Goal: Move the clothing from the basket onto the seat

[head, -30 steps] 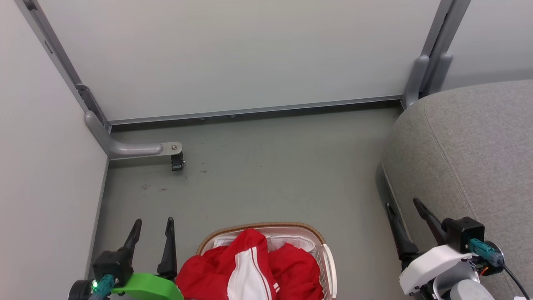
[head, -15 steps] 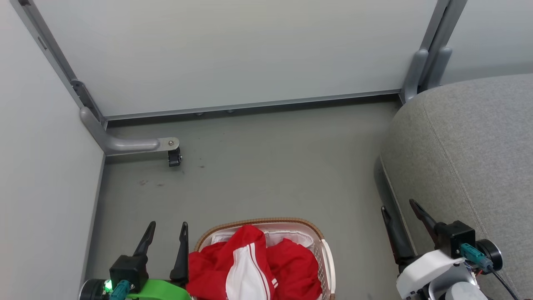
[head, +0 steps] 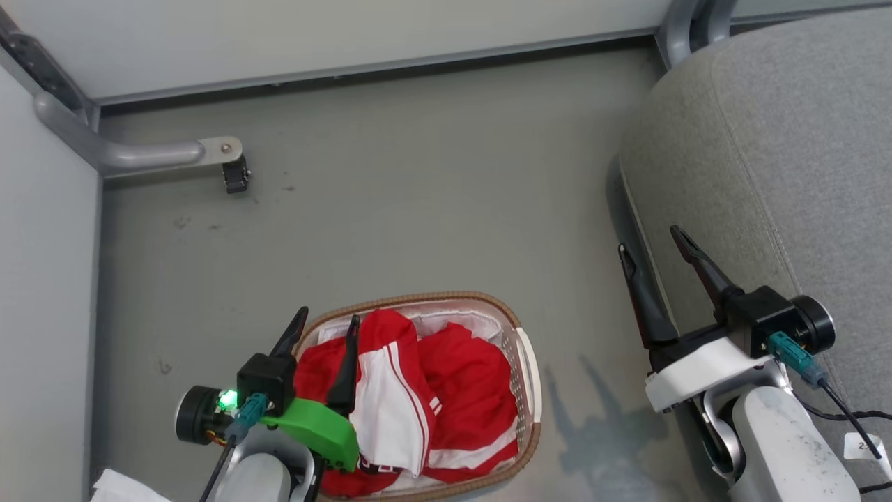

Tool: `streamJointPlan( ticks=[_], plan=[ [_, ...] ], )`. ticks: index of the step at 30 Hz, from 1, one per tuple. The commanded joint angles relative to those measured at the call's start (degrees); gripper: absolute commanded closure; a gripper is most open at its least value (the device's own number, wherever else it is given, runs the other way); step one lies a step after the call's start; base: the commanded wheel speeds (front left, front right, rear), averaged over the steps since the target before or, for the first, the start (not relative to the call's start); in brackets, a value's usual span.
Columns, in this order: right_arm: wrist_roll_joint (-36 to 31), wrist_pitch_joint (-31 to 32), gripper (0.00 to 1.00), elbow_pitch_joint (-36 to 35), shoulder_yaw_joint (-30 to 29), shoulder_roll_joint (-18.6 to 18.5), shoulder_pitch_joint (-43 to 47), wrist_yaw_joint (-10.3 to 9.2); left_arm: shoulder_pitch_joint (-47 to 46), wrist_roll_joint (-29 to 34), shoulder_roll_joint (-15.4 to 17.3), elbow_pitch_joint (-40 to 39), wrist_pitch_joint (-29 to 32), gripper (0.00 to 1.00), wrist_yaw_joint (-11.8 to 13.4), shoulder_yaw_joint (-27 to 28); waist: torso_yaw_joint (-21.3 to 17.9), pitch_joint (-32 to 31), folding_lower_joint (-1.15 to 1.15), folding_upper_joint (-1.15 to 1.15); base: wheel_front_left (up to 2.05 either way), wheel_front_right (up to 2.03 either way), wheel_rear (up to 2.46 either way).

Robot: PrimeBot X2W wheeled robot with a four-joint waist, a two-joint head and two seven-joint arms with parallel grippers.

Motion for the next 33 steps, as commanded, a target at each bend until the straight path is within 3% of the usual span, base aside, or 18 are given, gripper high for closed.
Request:
streamJointPlan(
  ticks=[1,19,33],
  plan=[
    [-0.56,-0.27,0.00,-0.73,0.03,0.09,-1.12,-0.06,-2.38,-0.74,0.25,1.54,-0.05,0.00,-0.18,-0.76,-4.39,7.99,-0.01,0.00,0.00,0.00,0.00],
    [-1.07,-0.27,0.00,-4.42,-0.15,1.81,-6.53,-0.06,-20.54,-3.05,2.94,21.94,-0.04,0.00,-0.18,-4.93,-9.79,26.03,-0.01,0.00,0.00,0.00,0.00],
    [-1.37,-0.27,0.00,-7.16,0.74,3.26,-6.01,-0.06,-27.60,-3.75,4.83,32.60,-0.03,0.00,-0.19,-6.73,-12.19,33.39,-0.01,0.00,0.00,0.00,0.00]
  ],
)
